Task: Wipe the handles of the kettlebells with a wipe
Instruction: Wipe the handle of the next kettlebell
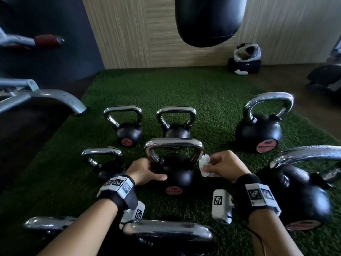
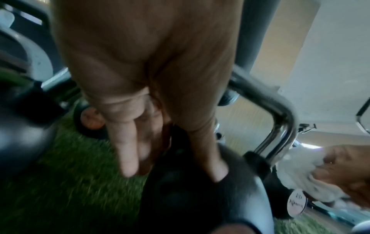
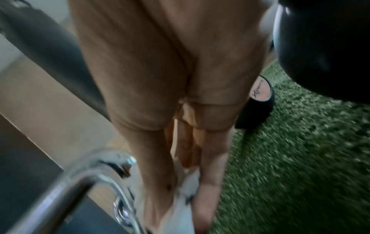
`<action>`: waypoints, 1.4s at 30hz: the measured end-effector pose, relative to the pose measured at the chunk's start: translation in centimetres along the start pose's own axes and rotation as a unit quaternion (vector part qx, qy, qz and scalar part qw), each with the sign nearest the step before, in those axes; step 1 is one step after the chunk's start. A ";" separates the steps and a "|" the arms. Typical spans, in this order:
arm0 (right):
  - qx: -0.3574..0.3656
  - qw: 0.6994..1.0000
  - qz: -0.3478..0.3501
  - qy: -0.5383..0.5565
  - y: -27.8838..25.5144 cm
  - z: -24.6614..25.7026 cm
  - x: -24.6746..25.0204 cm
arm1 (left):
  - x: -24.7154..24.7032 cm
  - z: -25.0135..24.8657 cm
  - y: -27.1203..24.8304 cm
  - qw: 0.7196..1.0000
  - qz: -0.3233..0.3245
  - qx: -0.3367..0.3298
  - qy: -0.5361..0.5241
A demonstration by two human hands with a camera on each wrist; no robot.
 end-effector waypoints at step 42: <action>0.082 0.992 -0.015 0.100 1.8 -3.8 -7.1 | 6.8 -8.6 -3.3 0.904 -0.232 -0.355 -0.049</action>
Point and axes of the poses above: each hand's wrist, its own y-axis towards the middle knuckle, its own x-axis out of the back of the hand, z = x × y, the point moved 2 cm from there along y, towards the middle knuckle, and after that the axes turned 15 degrees about -z, right-handed, at the moved point
